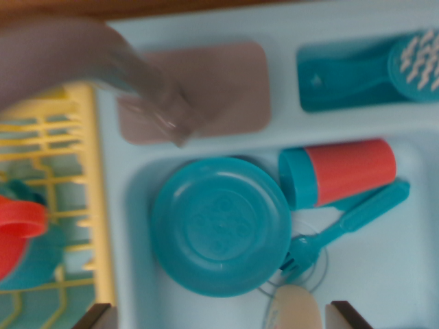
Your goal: Pick detergent from the sink
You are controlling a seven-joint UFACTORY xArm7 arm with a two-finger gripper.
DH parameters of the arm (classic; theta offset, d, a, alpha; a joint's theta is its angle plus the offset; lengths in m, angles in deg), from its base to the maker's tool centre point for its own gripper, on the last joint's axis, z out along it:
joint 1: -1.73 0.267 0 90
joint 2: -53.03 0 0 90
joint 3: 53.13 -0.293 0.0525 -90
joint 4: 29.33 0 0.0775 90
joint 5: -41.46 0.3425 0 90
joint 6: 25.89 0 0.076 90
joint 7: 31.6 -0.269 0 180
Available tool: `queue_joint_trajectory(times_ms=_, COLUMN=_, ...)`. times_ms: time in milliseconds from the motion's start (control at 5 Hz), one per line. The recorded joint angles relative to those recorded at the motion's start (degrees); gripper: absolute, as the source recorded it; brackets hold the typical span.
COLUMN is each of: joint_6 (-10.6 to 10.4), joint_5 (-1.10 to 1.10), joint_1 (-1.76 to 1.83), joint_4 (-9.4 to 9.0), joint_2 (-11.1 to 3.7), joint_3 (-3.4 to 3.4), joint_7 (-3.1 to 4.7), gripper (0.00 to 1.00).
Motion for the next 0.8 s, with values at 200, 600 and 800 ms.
queue_joint_trajectory(times_ms=200, joint_6=0.00, joint_5=0.00, joint_1=0.00, joint_4=0.00, joint_2=0.00, joint_3=0.00, joint_7=0.00, gripper=0.00)
queue_joint_trajectory(times_ms=600, joint_6=-2.44, joint_5=-0.14, joint_1=-0.31, joint_4=-2.59, joint_2=-0.18, joint_3=0.30, joint_7=-0.10, gripper=0.00)
queue_joint_trajectory(times_ms=800, joint_6=-4.78, joint_5=-0.28, joint_1=-0.61, joint_4=-5.08, joint_2=-0.34, joint_3=0.58, joint_7=-0.21, gripper=0.00)
